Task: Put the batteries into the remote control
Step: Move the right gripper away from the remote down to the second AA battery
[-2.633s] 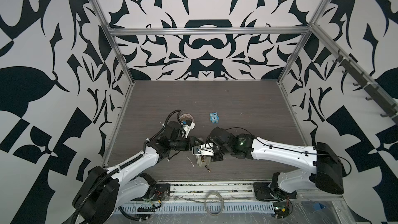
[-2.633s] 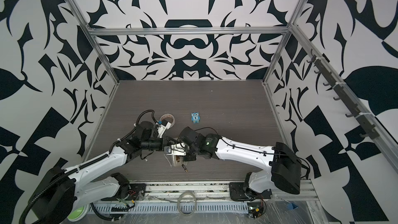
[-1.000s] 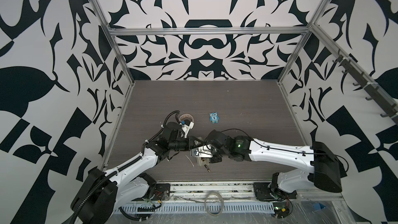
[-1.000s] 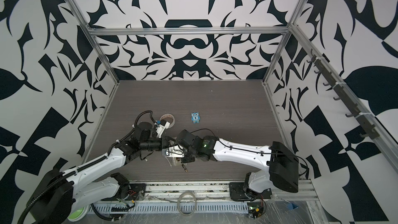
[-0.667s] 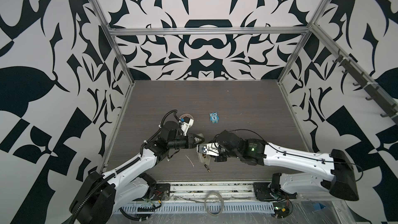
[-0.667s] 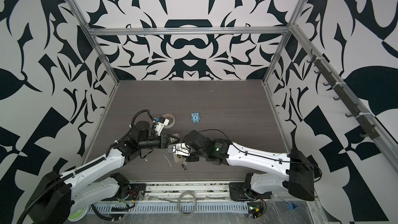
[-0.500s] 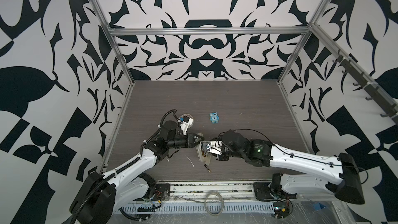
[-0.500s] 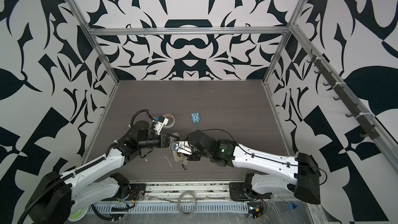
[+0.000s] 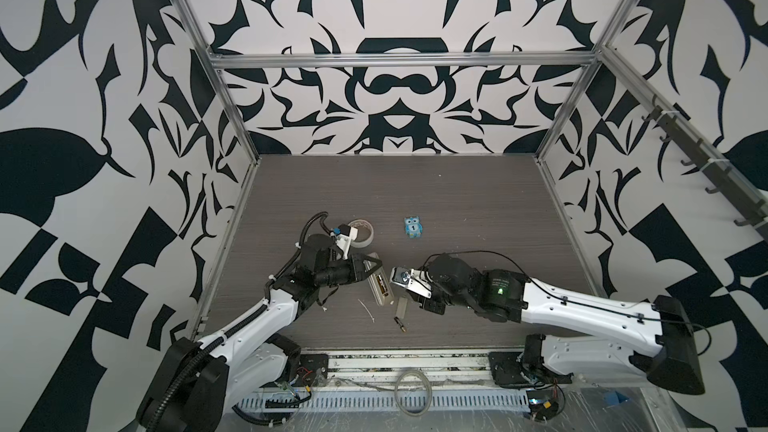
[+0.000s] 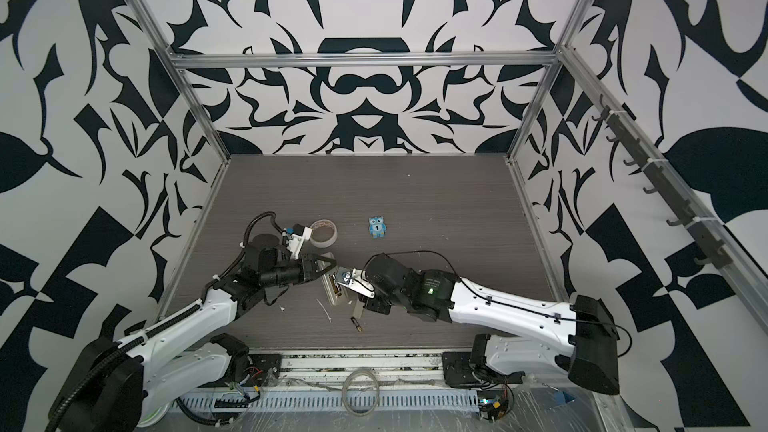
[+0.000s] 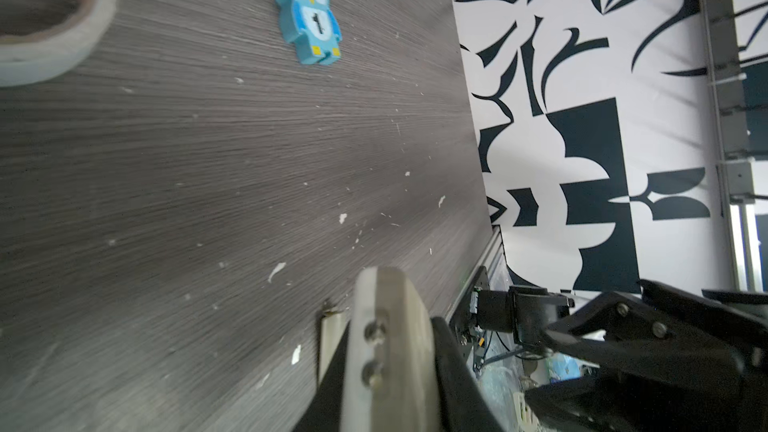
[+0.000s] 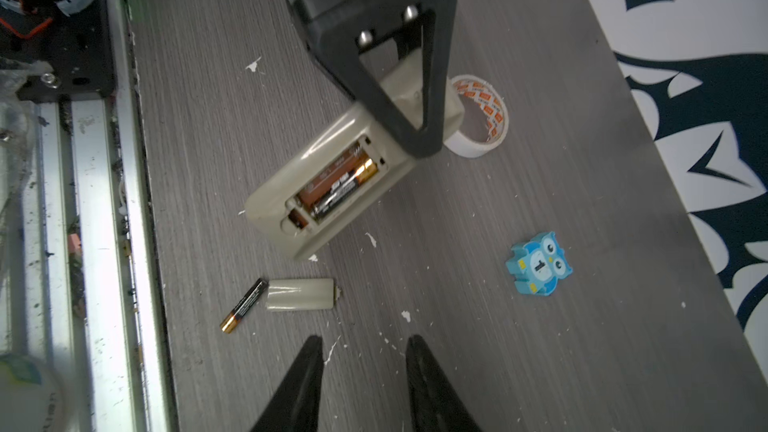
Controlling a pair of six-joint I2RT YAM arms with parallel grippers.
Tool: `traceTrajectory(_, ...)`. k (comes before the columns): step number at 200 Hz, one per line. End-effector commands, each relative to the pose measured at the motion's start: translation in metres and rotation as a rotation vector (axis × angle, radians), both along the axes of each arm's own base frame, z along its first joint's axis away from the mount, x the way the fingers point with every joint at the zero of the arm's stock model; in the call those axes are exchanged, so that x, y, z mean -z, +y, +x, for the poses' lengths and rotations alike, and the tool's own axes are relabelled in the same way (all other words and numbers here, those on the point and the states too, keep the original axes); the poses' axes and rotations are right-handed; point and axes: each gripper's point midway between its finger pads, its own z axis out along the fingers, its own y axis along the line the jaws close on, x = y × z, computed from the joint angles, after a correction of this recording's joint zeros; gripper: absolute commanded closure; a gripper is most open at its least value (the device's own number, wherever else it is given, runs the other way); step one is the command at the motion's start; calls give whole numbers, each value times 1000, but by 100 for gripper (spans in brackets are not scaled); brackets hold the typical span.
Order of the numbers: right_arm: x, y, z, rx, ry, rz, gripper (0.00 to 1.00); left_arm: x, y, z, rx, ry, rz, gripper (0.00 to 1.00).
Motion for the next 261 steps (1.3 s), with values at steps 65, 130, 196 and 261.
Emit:
traceTrajectory(65, 47, -6, -29, 93, 312, -82, 51, -3, 24, 12, -116, -39, -10, 100)
traceTrajectory(130, 61, 9, -39, 154, 463, -57, 47, 2, 35, 17, -181, -56, -1, 100)
traceTrajectory(196, 78, 20, -46, 270, 563, -60, 49, 8, 42, 17, -217, -49, 0, 100)
traceTrajectory(261, 98, 19, -47, 384, 568, -148, 51, 11, 44, 16, -227, -48, 2, 100)
